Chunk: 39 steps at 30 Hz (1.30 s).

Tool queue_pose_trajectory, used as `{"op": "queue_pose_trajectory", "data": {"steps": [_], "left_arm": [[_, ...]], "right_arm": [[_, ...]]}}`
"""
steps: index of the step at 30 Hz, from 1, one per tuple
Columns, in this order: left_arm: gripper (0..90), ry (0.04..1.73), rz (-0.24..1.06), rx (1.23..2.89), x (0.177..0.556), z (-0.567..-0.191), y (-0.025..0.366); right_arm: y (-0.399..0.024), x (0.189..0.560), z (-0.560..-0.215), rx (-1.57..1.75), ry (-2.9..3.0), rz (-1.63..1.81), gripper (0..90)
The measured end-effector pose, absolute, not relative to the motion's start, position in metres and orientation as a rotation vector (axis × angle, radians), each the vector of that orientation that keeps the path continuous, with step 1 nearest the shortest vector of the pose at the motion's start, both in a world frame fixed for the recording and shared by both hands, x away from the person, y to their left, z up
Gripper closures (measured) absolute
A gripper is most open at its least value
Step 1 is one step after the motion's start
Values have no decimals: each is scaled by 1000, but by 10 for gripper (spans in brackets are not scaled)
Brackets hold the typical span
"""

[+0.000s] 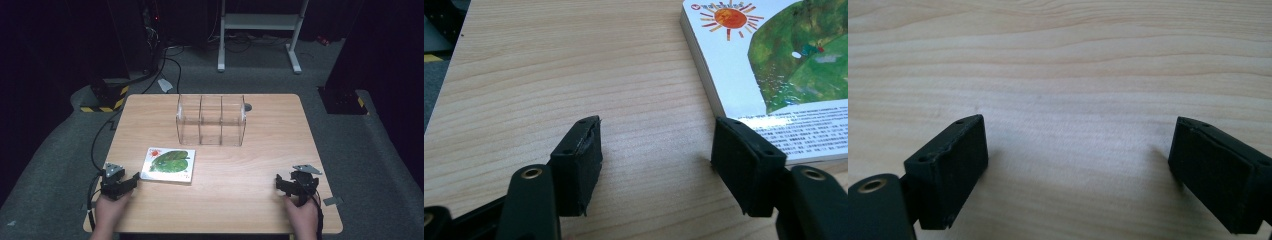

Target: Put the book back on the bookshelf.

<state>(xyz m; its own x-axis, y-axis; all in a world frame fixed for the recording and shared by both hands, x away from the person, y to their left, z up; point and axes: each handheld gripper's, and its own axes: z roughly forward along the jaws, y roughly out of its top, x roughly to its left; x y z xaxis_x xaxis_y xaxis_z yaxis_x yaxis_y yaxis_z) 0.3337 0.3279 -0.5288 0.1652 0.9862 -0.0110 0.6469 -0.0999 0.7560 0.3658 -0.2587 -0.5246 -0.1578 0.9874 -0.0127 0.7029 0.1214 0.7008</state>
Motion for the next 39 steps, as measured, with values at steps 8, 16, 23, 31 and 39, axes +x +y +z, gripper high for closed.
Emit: {"op": "queue_pose_trajectory", "data": {"steps": [8,16,23,31,39], "left_arm": [[354,1546,704,1834,334,-529,326],[346,1540,680,1821,334,-529,329],[348,1534,681,1823,333,-529,328],[377,1534,669,1789,335,-524,330],[369,1493,623,1749,339,-517,318]], "right_arm": [[-259,364,-525,1630,1924,777,86],[-259,364,-525,1625,1929,779,86],[-259,363,-525,1620,1934,781,86],[-256,356,-515,1559,1959,852,162],[-235,357,-508,1538,1987,951,222]]}}
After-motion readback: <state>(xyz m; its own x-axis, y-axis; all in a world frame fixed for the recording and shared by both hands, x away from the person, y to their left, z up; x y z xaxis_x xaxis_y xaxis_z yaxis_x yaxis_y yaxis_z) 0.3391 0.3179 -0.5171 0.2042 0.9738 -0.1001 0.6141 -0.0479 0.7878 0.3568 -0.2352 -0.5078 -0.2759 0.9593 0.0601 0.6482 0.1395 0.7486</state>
